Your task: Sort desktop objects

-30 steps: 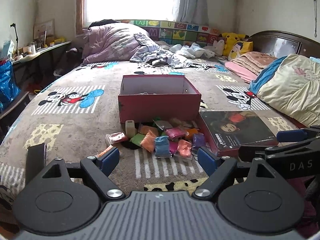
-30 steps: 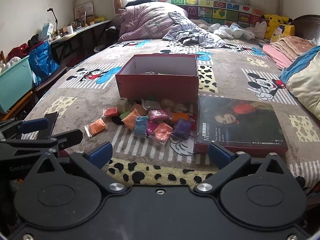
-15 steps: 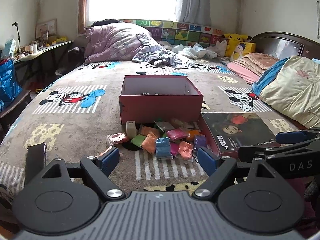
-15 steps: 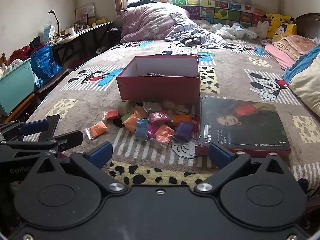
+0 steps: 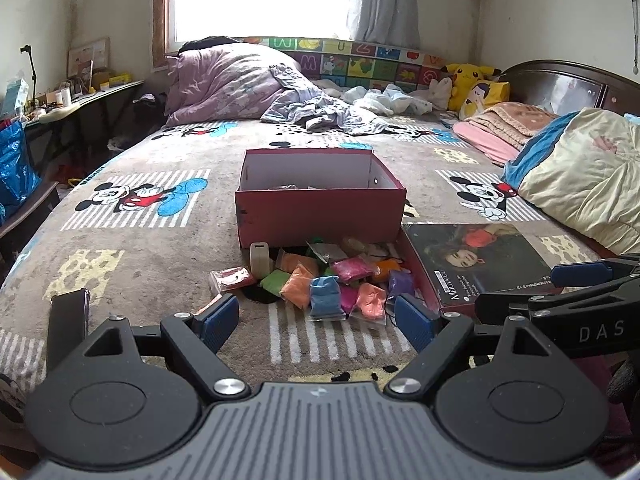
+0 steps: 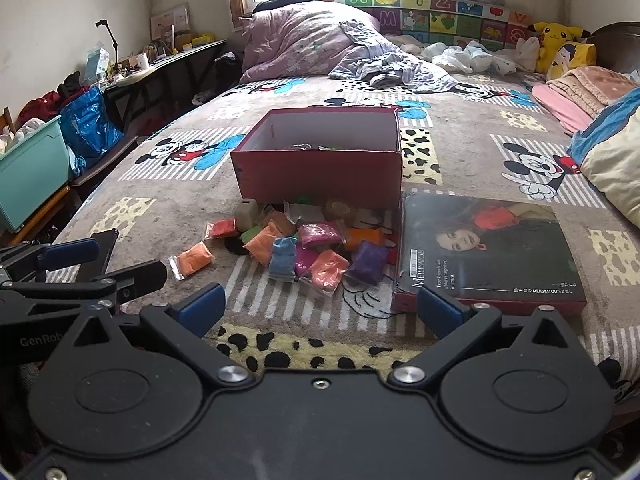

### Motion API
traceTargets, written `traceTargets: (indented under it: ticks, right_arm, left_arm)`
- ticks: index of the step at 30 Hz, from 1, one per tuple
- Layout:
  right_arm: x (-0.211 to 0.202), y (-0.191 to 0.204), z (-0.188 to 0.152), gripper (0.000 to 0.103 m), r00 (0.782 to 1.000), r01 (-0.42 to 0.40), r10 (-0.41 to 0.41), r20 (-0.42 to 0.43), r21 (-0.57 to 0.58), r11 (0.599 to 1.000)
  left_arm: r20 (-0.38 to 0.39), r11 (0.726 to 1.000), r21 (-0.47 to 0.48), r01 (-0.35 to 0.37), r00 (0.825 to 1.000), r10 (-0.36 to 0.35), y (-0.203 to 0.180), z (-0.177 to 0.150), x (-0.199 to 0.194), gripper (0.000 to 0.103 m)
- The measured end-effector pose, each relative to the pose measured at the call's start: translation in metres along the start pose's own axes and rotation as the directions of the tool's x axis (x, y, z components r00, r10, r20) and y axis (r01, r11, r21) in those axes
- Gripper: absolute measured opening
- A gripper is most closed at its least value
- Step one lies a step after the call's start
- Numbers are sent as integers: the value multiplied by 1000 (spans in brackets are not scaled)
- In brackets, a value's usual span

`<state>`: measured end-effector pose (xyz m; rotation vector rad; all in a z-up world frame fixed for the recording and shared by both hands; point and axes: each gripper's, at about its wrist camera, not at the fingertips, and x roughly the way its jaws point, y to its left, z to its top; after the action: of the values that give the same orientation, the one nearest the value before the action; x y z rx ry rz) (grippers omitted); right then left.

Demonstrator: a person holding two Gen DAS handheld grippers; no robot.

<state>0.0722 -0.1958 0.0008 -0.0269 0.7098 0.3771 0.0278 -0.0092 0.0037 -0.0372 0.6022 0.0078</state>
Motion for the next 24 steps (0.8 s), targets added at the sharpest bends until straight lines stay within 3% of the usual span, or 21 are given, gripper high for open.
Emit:
traceTargets:
  ticks: [17,24]
  right_arm:
    - [12,-3,6,103,1000,-6,6,-10,0,1000]
    - [22,-7,5,103,998,-68,68,-15,5,998]
  left_arm:
    - [5,1000,8,7,1000,-7,2,4,13,85]
    - [9,1000,20,10,1000,-10,4,2,23,85]
